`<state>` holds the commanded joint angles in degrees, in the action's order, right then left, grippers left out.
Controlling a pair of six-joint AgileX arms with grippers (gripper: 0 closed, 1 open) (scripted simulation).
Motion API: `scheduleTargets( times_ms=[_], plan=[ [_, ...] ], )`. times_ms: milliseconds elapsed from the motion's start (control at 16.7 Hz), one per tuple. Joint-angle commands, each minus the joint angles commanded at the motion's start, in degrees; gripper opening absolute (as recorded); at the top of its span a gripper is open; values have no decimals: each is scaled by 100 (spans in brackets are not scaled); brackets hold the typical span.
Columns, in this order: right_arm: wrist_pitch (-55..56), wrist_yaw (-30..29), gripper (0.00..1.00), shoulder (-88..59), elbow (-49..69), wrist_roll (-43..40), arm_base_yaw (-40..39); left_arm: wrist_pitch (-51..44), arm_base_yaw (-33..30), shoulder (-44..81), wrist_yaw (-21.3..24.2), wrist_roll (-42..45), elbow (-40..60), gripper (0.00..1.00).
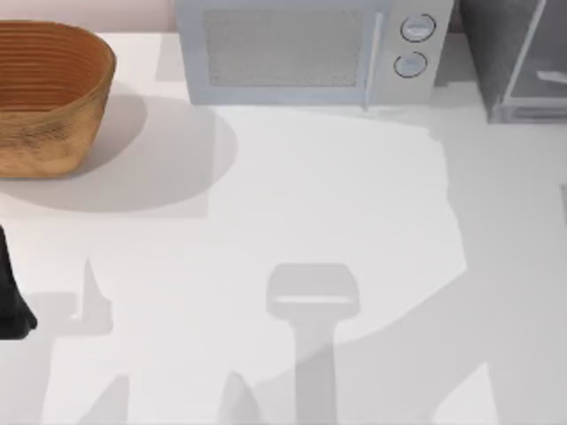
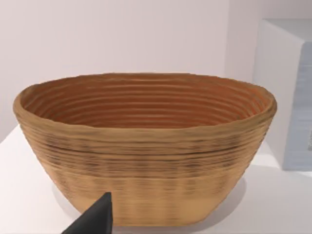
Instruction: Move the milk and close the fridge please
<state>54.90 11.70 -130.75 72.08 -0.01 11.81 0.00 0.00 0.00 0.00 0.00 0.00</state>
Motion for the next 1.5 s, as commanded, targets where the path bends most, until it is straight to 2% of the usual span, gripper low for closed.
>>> scheduleTargets(
  times_ms=[360,600,1020,1500],
  plan=[
    [-60,-17,100,176,-61,32,-21,0,0,0,0,0,0,100],
    [-401,-121,100,1249,-429,121,-64,0,0,0,0,0,0,100],
    [-1685,-499,100,5061,-1938,182,-219,0,0,0,0,0,0,100],
    [-3746,-949,100,9948,-4740,126,-647,0,0,0,0,0,0,100]
  ],
)
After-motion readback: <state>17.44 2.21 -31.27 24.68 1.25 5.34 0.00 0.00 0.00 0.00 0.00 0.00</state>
